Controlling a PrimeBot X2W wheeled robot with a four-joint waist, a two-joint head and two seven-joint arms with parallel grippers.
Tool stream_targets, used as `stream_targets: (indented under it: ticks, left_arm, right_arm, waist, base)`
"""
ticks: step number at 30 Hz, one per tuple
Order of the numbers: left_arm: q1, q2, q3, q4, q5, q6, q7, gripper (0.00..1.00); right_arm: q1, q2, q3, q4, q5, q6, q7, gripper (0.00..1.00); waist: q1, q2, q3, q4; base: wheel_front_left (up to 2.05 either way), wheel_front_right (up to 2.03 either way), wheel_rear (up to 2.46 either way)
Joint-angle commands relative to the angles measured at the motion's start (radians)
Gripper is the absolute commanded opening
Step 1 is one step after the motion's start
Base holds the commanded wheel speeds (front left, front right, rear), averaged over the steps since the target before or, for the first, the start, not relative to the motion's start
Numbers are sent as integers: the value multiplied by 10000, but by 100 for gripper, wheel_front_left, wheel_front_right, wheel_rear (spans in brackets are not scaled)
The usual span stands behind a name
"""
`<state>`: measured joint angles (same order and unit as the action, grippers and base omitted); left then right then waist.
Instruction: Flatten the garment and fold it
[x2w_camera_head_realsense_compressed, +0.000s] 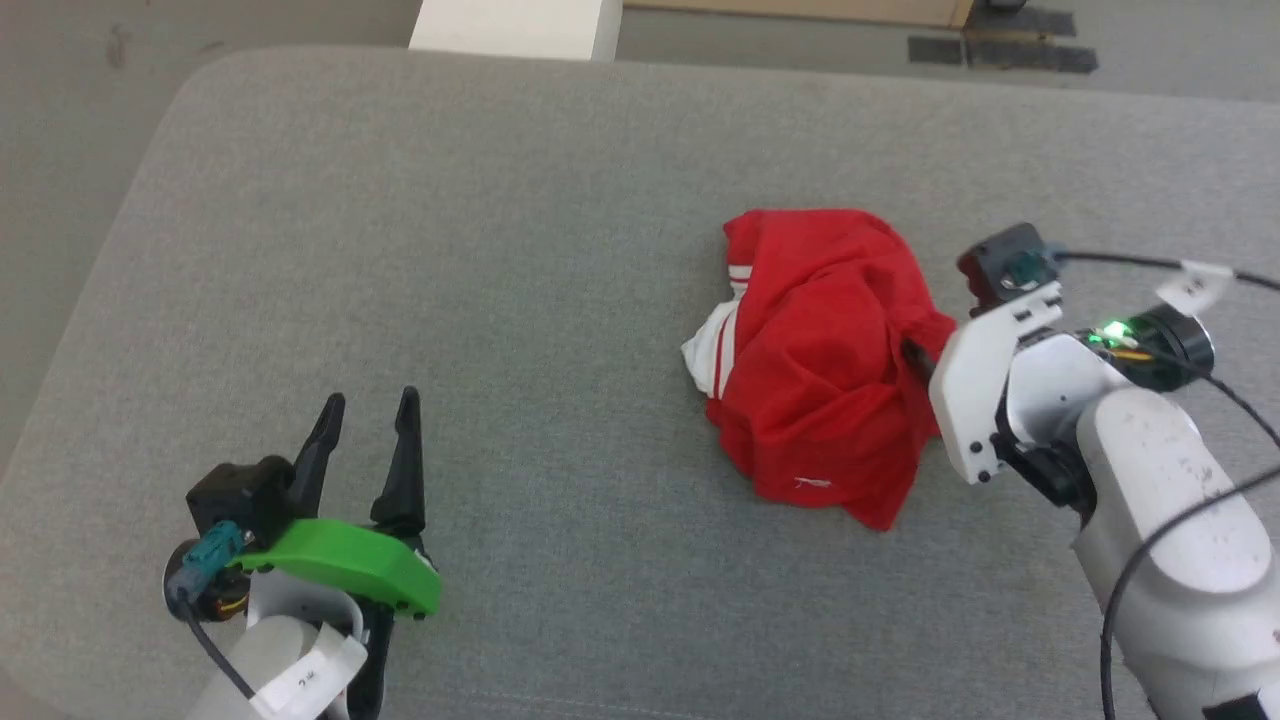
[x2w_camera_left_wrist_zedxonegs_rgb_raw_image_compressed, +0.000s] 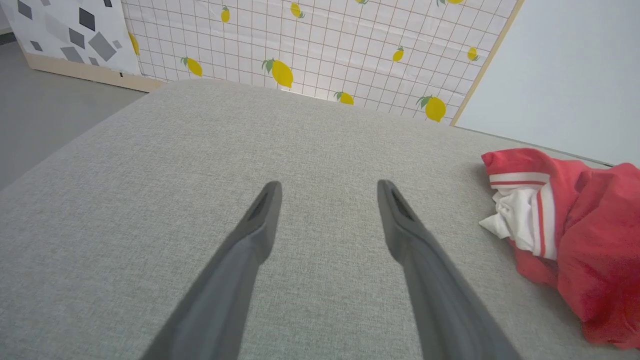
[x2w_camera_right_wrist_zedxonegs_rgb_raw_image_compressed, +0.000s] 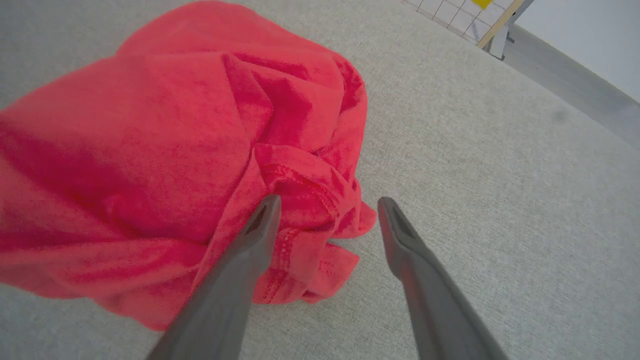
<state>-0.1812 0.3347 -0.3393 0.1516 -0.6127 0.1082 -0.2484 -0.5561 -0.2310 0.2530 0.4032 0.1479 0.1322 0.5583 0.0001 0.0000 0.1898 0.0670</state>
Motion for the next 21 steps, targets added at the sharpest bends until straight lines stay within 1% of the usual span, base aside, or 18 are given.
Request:
stream_targets:
  ticks: [1, 3, 5, 10, 11, 12, 13, 17, 20, 21]
  left_arm:
    - [-230, -76, -12, -9, 3, 18, -47, 100]
    - [-370, -155, -52, 39, 10, -18, -54, 100]
    - [-483, -228, -88, 109, 11, -58, -61, 100]
    - [-668, -364, -120, 307, -8, -166, -79, 100]
    - [-700, -380, -114, 356, -12, -197, -83, 100]
    - [-722, -391, -110, 392, -12, -216, -86, 100]
    - [-749, -406, -106, 435, -11, -237, -90, 100]
    - [-792, -431, -90, 587, -14, -307, -100, 100]
    - [-756, -431, -89, 658, -18, -345, -105, 100]
    - [-725, -432, -82, 687, -29, -355, -106, 100]
  right_arm:
    - [-262, -132, 305, 102, 241, -15, 381, 100]
    - [-535, -377, 902, 243, 655, -15, 1211, 100]
    - [-662, -589, 1411, 304, 1031, -15, 1816, 100]
    - [-718, -1023, 2371, 189, 1829, -15, 2598, 100]
    - [-719, -1100, 2467, 144, 1993, -15, 2648, 81]
    - [-729, -1155, 2519, 103, 2101, -15, 2646, 25]
    - [-745, -1227, 2563, 37, 2199, -15, 2569, 0]
    - [-777, -1395, 2387, -165, 2364, -15, 1959, 0]
    - [-749, -1362, 1797, -343, 2364, -15, 1257, 0]
    - [-685, -1308, 1431, -445, 2358, -15, 952, 0]
  waist:
    - [-1, 0, 483, 355]
    - [-1, 0, 667, 490]
    - [-1, 0, 803, 592]
    - [-1, 0, 992, 711]
    - [-1, 0, 1013, 715]
    - [-1, 0, 1021, 712]
    - [-1, 0, 1021, 701]
    - [-1, 0, 817, 558]
    - [-1, 0, 538, 400]
    - [-1, 0, 399, 329]
  base:
    - [0, 0, 0]
    - [0, 0, 0]
    - [0, 0, 0]
    - [0, 0, 0]
    - [0, 0, 0]
    - [0, 0, 0]
    - [0, 0, 0]
    - [0, 0, 0]
    - [0, 0, 0]
    - [0, 0, 0]
